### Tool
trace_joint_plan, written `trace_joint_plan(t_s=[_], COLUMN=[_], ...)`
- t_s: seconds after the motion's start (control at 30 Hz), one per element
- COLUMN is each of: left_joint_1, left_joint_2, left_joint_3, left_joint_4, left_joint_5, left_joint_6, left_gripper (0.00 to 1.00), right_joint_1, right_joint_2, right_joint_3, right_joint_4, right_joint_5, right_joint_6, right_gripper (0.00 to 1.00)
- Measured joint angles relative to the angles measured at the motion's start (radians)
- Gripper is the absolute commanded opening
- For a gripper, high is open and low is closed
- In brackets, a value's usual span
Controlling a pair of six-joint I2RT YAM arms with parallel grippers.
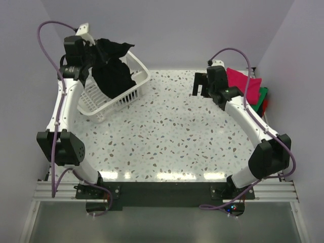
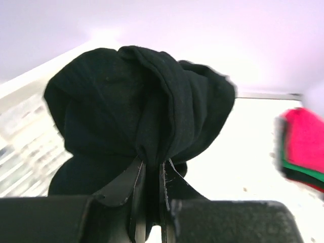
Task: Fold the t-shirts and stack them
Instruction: Grab the tshirt from the pile, then move the tshirt to the center of the board
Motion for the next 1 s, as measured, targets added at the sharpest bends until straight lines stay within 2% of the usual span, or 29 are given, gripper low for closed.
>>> trace_joint_plan(t_s=[0.2, 0.27, 0.4, 0.47, 0.5, 0.53, 0.57, 0.7, 0.77, 0.87, 0.93, 1.0], left_joint_1=[-0.107, -0.129, -0.142, -0.149, -0.158, -0.169, -0.179, -0.204, -0.206, -0.23, -0.254, -0.27], left_joint_2=[-0.03, -0.071, -0.179, -0.24, -0.278, -0.312, -0.336, -0.398, -0.364, -0.273, -0.288, -0.344], left_joint_3=[0.187, 0.195, 0.161, 0.098, 0.047, -0.006, -0.061, -0.374, -0.537, -0.723, -0.784, -0.785], left_joint_4=[-0.016, 0.013, 0.164, 0.253, 0.298, 0.327, 0.352, 0.372, 0.289, 0.08, -0.054, -0.113], left_joint_5=[0.191, 0.254, 0.367, 0.404, 0.419, 0.431, 0.442, 0.5, 0.499, 0.391, 0.316, 0.251], left_joint_6=[-0.027, -0.062, -0.196, -0.255, -0.281, -0.294, -0.309, -0.31, -0.27, -0.172, -0.108, -0.054], left_gripper=[0.13, 0.19, 0.2, 0.28, 0.62, 0.84, 1.0, 1.0, 1.0, 1.0, 1.0, 1.0], right_joint_1=[0.0, 0.0, 0.0, 0.0, 0.0, 0.0, 0.0, 0.0, 0.0, 0.0, 0.0, 0.0], right_joint_2=[-0.07, -0.101, -0.166, -0.198, -0.211, -0.229, -0.243, -0.299, -0.335, -0.427, -0.491, -0.549], right_joint_3=[-0.022, -0.035, -0.069, -0.09, -0.1, -0.112, -0.124, -0.193, -0.24, -0.334, -0.386, -0.428], right_joint_4=[-0.012, -0.014, -0.026, -0.036, -0.04, -0.045, -0.05, -0.072, -0.087, -0.116, -0.135, -0.159], right_joint_5=[0.007, 0.02, 0.047, 0.056, 0.058, 0.058, 0.058, 0.048, 0.034, 0.019, 0.006, -0.009], right_joint_6=[0.002, 0.006, 0.026, 0.041, 0.048, 0.058, 0.068, 0.126, 0.159, 0.218, 0.248, 0.275], right_gripper=[0.99, 0.99, 0.99, 0.99, 0.99, 0.99, 0.99, 0.99, 0.99, 0.99, 0.99, 0.99])
